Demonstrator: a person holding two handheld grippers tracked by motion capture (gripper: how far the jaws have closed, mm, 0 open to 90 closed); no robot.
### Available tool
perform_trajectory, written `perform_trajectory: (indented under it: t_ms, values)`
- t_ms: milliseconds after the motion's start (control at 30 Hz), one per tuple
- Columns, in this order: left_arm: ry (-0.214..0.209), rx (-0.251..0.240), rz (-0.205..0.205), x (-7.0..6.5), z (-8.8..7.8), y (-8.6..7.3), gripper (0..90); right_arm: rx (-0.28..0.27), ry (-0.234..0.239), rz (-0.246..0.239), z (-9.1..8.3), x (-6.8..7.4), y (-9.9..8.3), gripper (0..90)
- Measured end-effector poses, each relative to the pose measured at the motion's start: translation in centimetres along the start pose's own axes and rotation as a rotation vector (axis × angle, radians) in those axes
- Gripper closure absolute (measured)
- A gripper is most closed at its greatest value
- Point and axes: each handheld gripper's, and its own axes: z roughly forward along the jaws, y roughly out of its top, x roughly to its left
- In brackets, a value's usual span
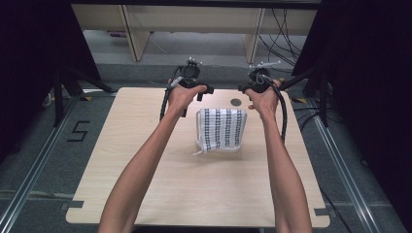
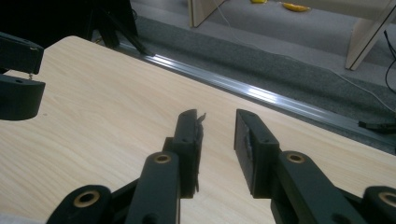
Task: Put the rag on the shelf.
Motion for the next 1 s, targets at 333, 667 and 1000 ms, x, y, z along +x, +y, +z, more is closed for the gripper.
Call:
perform_trajectory:
  t_ms: [333,667,1000]
  values:
    - [-0.011,0.000,0.004,0.2,-0.8,0.0,33.4,-0.021,-0.005,-0.009,-1.3,-0.5,0.2,65.8]
    - [-0.017,-0.017,0.014,0.6,-2.2,-0.2,33.1,-0.042,0.003,-0.012,-2.9,-0.2,0.4,59.2]
    - [-0.042,-0.043,0.052,-0.2,-4.5,-0.5,31.5,-0.064,0.037,0.002,-4.2,0.2,-0.2,52.7]
